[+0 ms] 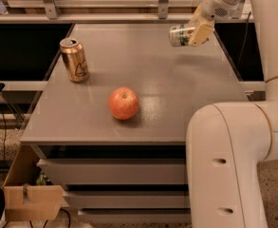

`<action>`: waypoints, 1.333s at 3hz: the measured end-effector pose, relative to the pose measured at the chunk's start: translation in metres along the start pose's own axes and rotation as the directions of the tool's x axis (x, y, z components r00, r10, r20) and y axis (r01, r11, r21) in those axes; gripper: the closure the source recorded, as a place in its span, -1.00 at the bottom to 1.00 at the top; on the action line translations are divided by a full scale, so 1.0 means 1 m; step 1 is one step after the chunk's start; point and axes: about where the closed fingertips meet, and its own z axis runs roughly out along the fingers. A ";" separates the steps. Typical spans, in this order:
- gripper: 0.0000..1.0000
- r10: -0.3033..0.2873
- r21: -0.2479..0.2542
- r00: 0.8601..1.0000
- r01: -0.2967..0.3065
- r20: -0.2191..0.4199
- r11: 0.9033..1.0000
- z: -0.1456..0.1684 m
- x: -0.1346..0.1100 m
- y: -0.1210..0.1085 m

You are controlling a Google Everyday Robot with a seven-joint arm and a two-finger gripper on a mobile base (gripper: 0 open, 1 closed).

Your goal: Move 7up can near apple

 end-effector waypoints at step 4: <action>1.00 0.050 0.066 0.991 -0.042 -0.122 0.997 -0.022 0.036 -0.009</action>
Offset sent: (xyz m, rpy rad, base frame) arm -0.0113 -0.0808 0.0434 -0.1641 0.1266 -0.0763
